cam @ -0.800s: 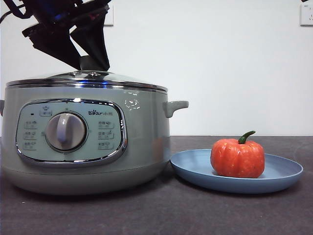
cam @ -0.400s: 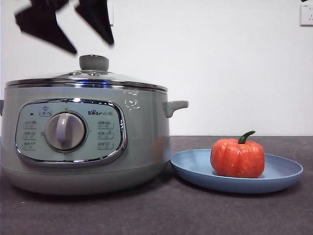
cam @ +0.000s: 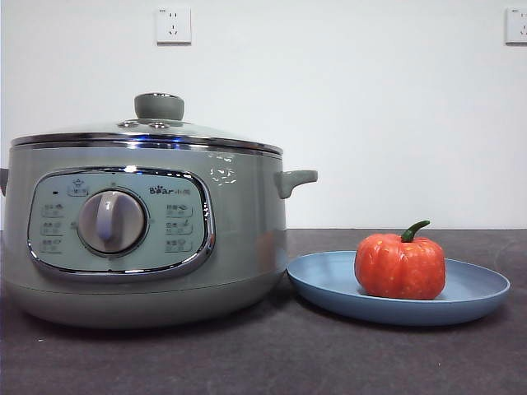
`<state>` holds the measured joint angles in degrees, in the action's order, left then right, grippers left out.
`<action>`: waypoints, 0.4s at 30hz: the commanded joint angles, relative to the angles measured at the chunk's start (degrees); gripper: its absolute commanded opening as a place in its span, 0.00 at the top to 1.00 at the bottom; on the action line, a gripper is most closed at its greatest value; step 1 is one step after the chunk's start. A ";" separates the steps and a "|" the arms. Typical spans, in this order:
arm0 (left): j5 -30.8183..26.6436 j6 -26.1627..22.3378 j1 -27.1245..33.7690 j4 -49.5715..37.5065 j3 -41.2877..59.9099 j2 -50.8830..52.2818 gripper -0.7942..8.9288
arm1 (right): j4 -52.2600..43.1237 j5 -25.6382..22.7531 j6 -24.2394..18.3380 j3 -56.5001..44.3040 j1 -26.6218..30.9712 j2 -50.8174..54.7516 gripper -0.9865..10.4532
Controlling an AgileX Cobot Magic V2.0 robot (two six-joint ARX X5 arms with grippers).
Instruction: Take the pumpkin out from the steamer,put the pumpkin in the blue plate,close the lid
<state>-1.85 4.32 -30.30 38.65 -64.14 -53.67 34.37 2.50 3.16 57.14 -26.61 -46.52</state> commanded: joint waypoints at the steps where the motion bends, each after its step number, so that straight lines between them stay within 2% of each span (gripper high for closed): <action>1: -3.58 -2.05 -0.17 0.76 1.25 2.62 0.93 | -2.54 -0.11 -1.70 -2.95 -0.04 0.48 0.92; 5: -4.96 -2.40 -0.35 -2.12 6.08 7.98 0.93 | -8.26 -0.17 -1.70 -9.55 -0.09 1.90 0.92; 12: -7.74 -1.16 -1.36 -7.48 19.93 17.84 0.93 | -22.21 -3.58 0.02 -22.84 -0.63 7.23 0.92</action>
<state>-9.30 3.03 -31.35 31.99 -46.11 -36.71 13.96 -0.73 2.39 35.64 -27.05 -39.90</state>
